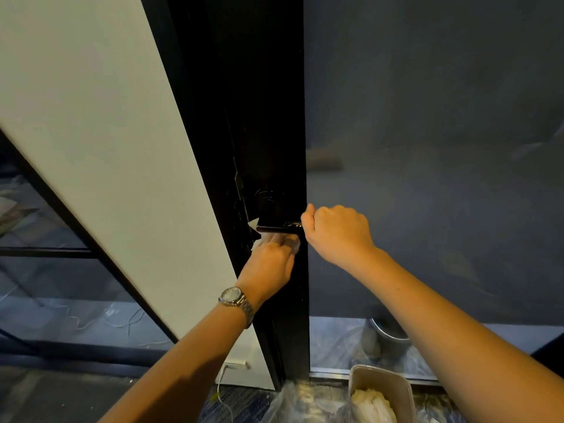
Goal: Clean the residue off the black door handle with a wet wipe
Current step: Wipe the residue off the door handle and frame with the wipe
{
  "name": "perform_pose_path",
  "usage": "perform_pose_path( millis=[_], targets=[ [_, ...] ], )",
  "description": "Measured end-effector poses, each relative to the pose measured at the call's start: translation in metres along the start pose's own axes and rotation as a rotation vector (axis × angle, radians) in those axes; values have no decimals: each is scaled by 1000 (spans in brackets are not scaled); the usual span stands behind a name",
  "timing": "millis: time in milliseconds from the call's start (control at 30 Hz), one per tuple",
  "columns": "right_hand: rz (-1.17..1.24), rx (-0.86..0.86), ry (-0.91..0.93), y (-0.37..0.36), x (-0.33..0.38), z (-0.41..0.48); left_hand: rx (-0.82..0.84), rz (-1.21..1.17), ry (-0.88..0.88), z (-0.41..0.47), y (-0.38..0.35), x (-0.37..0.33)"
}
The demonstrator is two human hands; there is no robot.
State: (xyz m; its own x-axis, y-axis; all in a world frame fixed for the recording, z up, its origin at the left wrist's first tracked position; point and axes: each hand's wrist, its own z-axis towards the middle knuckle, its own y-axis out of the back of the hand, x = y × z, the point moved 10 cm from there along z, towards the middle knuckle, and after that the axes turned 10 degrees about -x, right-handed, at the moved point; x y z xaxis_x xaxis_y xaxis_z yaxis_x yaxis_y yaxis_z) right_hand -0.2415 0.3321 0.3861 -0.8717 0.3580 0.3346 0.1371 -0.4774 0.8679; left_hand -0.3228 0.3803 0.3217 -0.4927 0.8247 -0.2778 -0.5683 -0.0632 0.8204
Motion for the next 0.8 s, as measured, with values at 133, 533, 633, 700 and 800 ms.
perform_pose_path(
  millis=[133, 533, 633, 700, 800],
  targets=[
    [0, -10, 40, 0, 1, -3, -69, -3, 59, 0, 8, 13],
    [-28, -35, 84, -2, 3, -1, -221, -123, 314, -1, 15, 36],
    [-34, -40, 91, -2, 4, 0, -191, -136, 293, -2, 13, 33],
    [-30, -39, 90, -1, 4, 0, -145, -95, 188, -1, 14, 28],
    [-33, -39, 96, -1, 3, 1, -188, -40, 148, 0, 25, 37]
  ],
)
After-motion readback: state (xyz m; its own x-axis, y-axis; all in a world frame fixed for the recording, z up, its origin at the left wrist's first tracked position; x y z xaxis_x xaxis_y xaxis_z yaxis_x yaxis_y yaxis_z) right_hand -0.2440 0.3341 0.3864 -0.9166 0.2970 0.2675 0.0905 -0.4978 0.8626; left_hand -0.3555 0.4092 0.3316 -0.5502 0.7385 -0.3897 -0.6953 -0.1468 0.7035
